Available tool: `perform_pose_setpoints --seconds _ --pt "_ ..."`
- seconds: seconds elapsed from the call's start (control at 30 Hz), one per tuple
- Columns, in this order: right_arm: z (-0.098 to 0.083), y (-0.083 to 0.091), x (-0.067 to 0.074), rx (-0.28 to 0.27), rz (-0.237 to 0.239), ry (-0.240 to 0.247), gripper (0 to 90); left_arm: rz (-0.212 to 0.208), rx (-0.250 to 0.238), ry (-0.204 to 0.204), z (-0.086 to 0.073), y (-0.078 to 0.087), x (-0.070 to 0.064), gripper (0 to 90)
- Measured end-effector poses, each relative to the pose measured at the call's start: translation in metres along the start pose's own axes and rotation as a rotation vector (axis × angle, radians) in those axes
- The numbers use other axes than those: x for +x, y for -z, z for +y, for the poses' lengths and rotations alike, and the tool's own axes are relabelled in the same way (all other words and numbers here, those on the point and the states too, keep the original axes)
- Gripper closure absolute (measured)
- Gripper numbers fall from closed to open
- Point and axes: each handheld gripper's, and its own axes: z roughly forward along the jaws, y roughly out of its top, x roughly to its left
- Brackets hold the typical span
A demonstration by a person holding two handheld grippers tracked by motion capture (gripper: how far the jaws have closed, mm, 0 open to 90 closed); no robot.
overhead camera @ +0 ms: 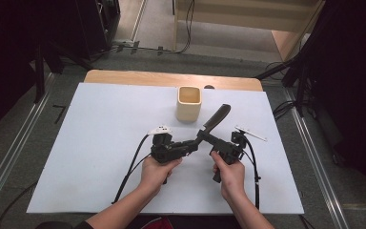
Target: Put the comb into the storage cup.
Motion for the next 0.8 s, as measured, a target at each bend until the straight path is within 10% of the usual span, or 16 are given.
perform_pose_setpoints --seconds 0.8 --pt "0.0027 -0.0058 -0.0031 0.033 -0.017 -0.096 63.6 -0.007 -0.011 -0.001 -0.0063 -0.0024 -0.005 73.5"
